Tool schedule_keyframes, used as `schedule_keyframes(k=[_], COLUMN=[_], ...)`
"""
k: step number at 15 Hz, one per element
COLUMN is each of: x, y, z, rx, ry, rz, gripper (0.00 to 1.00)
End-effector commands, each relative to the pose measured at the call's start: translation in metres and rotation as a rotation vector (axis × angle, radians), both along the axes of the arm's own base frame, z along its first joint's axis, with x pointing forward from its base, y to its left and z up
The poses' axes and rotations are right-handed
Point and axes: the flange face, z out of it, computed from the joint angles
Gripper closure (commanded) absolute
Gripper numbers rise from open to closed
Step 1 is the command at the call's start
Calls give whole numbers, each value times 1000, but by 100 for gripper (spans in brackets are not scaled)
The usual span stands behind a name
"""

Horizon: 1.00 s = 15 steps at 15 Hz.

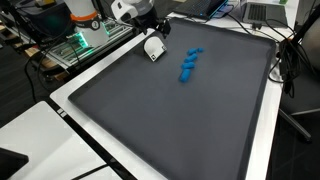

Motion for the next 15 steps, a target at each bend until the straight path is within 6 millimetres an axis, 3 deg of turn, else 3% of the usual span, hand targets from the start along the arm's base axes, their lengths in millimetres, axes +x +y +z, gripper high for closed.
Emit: schedule_keyframes(k=[1, 8, 15], x=[5, 43, 74], y=[7, 37, 66], z=[40, 103, 133], rx=[-31, -222, -328], ry=[-42, -177, -289], rz=[111, 427, 758], gripper=[0, 0, 0])
